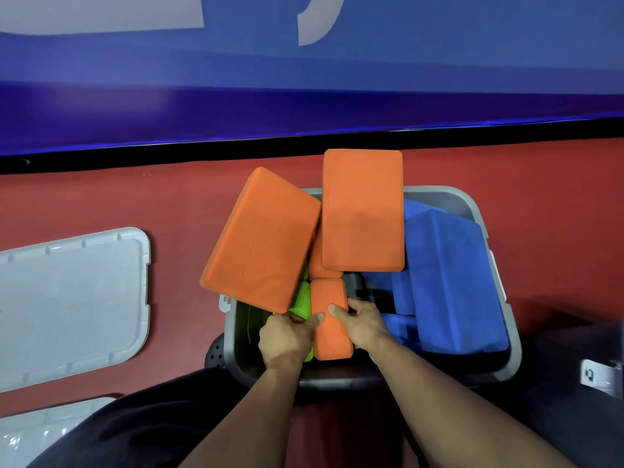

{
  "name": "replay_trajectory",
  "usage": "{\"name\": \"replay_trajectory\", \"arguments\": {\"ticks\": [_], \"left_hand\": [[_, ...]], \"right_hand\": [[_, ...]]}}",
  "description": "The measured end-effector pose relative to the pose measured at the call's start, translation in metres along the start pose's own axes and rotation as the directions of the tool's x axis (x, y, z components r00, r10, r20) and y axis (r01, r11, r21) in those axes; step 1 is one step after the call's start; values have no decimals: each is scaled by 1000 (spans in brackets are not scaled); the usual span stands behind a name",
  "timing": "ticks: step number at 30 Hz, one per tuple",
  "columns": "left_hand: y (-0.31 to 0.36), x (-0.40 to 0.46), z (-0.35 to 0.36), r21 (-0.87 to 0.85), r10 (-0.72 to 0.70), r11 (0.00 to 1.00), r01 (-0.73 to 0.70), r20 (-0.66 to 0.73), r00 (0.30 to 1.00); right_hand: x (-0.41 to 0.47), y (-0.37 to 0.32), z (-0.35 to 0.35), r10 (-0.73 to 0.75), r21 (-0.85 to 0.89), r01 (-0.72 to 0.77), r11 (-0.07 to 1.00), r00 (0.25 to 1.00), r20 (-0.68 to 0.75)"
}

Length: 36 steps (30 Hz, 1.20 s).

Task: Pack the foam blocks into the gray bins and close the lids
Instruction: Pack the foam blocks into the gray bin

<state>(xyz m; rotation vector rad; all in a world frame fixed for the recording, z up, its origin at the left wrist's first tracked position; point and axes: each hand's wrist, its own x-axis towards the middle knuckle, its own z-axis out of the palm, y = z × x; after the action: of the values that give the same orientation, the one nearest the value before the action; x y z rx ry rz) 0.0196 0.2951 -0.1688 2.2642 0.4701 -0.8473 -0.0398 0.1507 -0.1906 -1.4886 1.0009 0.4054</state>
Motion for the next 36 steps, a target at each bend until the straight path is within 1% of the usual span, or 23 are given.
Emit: {"name": "replay_trajectory", "arguments": {"ticks": [5, 9, 18, 22, 24, 25, 27, 28, 30, 31, 33, 36], "left_hand": [[6, -5, 2, -5, -48, 999, 48, -40, 998], [7, -2, 3, -14, -73, 997, 73, -46, 996], [9, -1, 6, 14, -74, 997, 75, -65, 995], [12, -11, 0, 20, -60, 998, 61, -45, 997], [13, -16, -3, -1, -37, 999, 37, -9, 999], [14, -20, -5, -18, -29, 999, 29, 12, 1000], [16, -28, -7, -61, -17, 998, 20, 56, 998], [17, -34, -9, -82, -11, 997, 18, 84, 996], [20, -46, -13, -109, 8, 994, 6, 129, 992], [22, -50, -12, -119, 23, 993, -7, 137, 990], [25, -54, -12, -157, 53, 987, -30, 144, 988], [34, -60, -17, -253, 94, 966, -53, 155, 983]], "right_hand": [[7, 5, 6, 15, -17, -16, 1000, 999, -50], [6, 3, 6, 16, -19, -17, 1000, 998, -56], [13, 6, 9, 29, -40, -33, 999, 996, -84], [-1, 0, 2, 45, 50, -43, 998, 998, -44], [-10, -1, 1, 46, 85, -43, 995, 998, -37], [-15, -2, 1, 35, 93, -31, 995, 999, -40], [-26, -6, 0, 6, 102, 4, 995, 995, -95], [-31, -10, -1, 0, 156, 21, 987, 992, -129], [-39, -24, -7, 32, 386, 18, 922, 992, -125], [-40, -34, -12, 38, 496, 7, 868, 996, -80], [-41, -50, -22, 52, 662, -22, 749, 998, -26], [-38, -70, -32, 46, 799, -47, 600, 999, 24]]}}
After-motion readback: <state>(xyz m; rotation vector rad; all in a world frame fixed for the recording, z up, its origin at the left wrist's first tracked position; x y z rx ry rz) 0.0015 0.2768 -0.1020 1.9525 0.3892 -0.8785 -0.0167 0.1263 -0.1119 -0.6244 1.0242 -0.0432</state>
